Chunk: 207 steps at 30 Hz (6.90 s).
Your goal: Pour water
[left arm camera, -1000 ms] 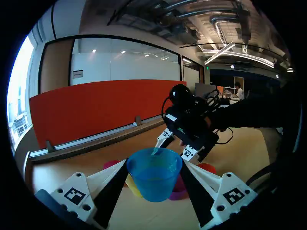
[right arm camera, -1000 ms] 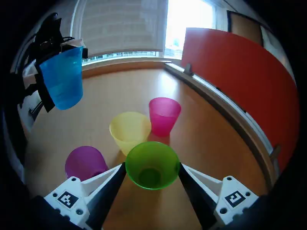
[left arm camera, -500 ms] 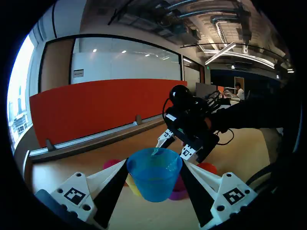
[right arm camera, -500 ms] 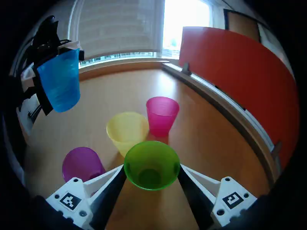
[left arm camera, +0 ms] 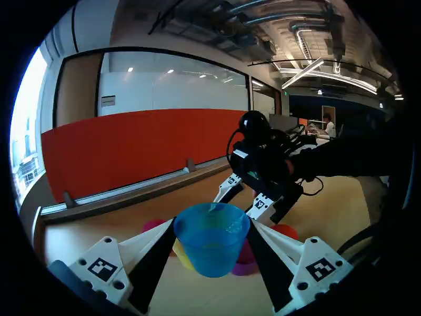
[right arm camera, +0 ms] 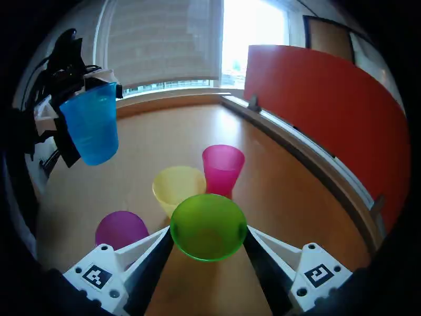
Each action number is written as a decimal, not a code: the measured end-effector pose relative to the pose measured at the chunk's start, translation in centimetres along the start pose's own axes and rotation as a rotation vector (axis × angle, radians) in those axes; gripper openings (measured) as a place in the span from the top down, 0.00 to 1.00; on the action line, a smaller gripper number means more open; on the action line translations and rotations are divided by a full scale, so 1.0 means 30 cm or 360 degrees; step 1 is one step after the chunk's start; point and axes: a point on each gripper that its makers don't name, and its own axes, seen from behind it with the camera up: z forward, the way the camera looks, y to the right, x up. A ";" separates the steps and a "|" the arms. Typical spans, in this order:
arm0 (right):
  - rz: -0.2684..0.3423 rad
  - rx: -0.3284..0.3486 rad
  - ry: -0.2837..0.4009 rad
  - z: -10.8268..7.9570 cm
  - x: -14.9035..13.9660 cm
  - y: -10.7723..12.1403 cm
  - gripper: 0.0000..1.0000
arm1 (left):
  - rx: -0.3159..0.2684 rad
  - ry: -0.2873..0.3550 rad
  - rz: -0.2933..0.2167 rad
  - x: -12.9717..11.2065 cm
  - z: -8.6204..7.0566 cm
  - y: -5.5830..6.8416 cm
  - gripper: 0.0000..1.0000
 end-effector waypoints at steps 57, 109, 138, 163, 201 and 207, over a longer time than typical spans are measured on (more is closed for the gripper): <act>0.0029 -0.0162 0.0681 -0.390 0.378 -0.100 0.07 | 0.0028 0.0066 0.0024 0.102 -0.033 0.068 0.11; 0.0001 -0.0098 0.0799 -0.495 0.456 -0.229 0.08 | 0.0091 0.0229 0.0104 0.292 -0.074 0.073 0.11; -0.0005 0.0063 0.0711 -0.468 0.373 -0.326 0.08 | 0.0144 0.0185 0.0362 0.334 -0.077 0.070 0.11; -0.0022 0.0164 0.0697 -0.445 0.351 -0.399 0.08 | 0.0163 0.0207 0.0501 0.407 -0.071 0.084 0.11; -0.0025 0.0198 0.0753 -0.437 0.353 -0.442 0.08 | 0.0164 0.0160 0.0833 0.461 -0.050 0.137 0.11; -0.0025 0.0198 0.0771 -0.437 0.367 -0.445 0.09 | 0.0163 0.0156 0.0859 0.467 -0.048 0.142 0.11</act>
